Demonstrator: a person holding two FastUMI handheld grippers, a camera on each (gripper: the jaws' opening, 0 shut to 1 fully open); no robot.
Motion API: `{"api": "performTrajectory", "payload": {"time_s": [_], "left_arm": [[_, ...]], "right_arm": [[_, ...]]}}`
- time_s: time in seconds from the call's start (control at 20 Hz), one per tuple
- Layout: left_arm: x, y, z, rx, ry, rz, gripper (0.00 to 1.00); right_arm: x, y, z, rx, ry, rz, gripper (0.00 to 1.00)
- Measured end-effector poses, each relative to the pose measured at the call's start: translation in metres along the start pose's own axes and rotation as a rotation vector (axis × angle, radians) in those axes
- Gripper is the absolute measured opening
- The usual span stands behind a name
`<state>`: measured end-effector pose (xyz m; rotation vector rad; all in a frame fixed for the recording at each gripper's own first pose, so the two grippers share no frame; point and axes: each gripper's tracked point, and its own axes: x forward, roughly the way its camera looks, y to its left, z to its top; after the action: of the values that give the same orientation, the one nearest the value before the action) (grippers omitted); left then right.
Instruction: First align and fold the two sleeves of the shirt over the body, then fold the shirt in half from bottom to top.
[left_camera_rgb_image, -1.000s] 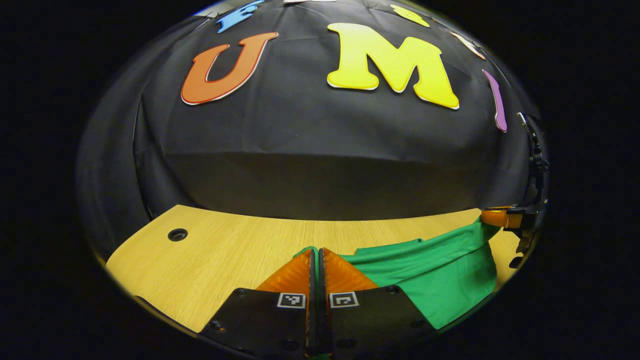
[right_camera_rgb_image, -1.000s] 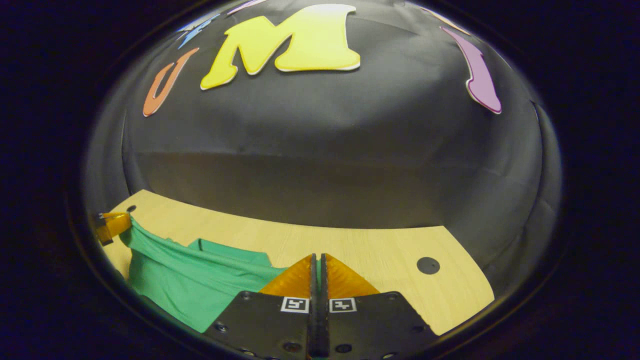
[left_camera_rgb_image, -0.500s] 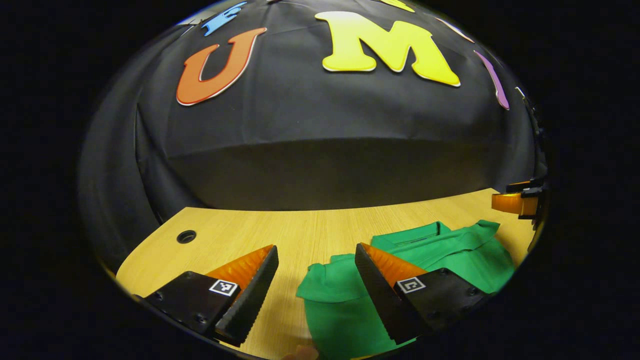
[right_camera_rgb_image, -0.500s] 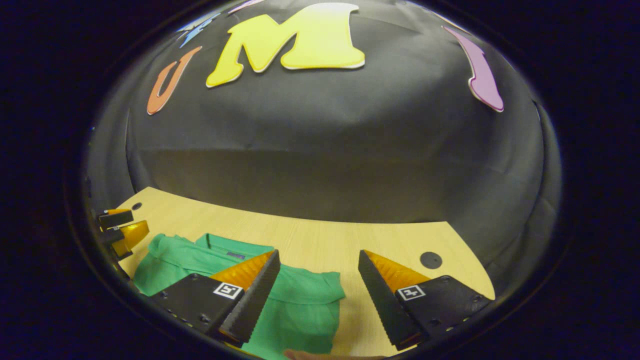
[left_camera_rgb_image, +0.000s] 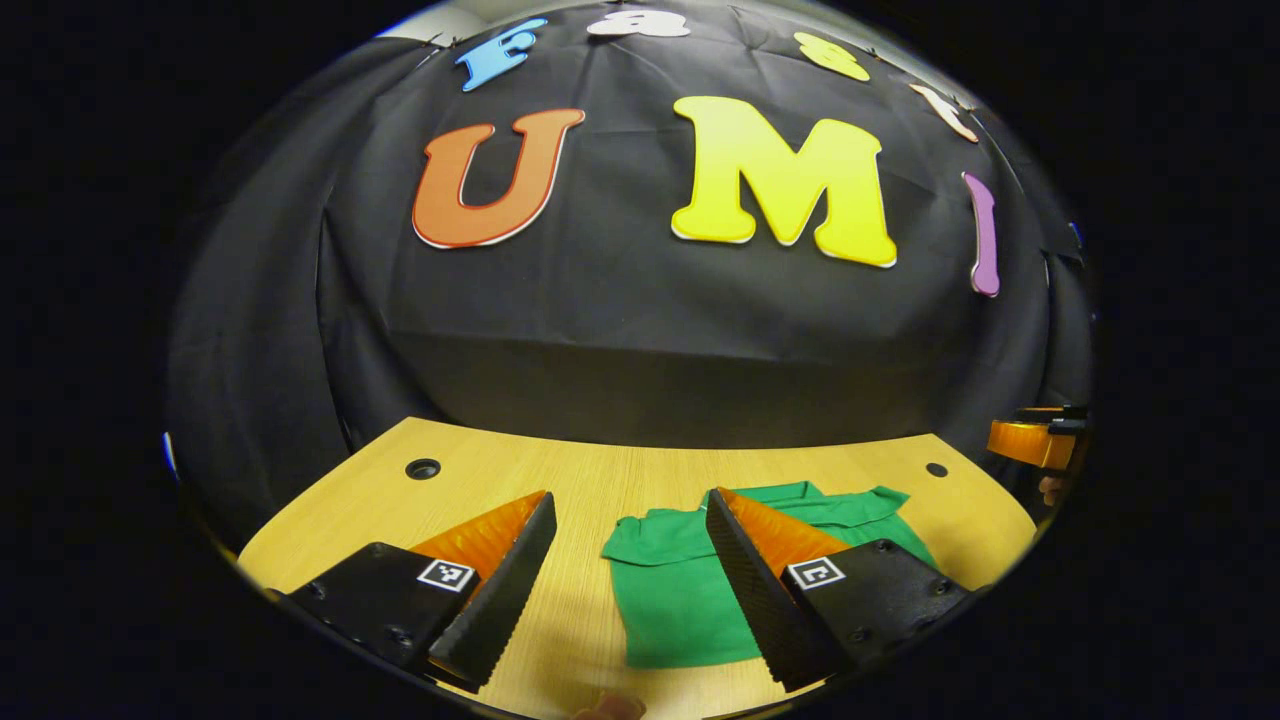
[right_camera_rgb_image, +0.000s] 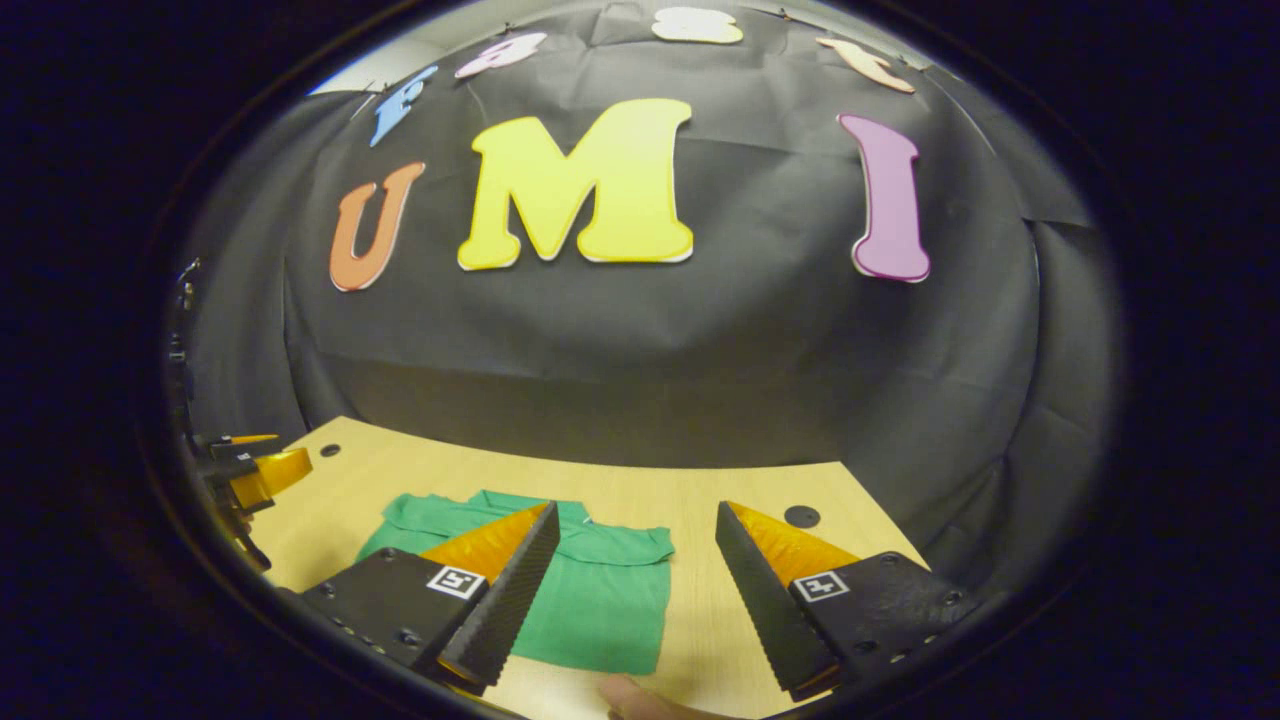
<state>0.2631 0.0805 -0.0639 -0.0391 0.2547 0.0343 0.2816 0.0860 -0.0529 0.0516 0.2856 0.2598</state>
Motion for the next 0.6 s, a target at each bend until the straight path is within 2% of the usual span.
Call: {"api": "performTrajectory", "payload": {"time_s": [0.1,0.2,0.4,0.6], "left_arm": [[-0.032,-0.009,0.010,0.017,-0.016,-0.003,0.98],[-0.072,-0.019,0.019,0.052,-0.048,-0.011,0.97],[-0.149,-0.037,0.027,0.095,-0.112,0.002,0.97],[-0.224,-0.045,0.021,0.055,-0.158,0.004,0.97]], "right_arm": [[-0.036,-0.009,0.009,0.001,-0.039,-0.032,0.94],[-0.080,-0.007,0.019,0.008,-0.101,-0.014,0.96],[-0.177,-0.011,0.014,0.006,-0.169,0.016,0.95],[-0.260,-0.033,0.012,-0.012,-0.270,-0.072,0.96]]}}
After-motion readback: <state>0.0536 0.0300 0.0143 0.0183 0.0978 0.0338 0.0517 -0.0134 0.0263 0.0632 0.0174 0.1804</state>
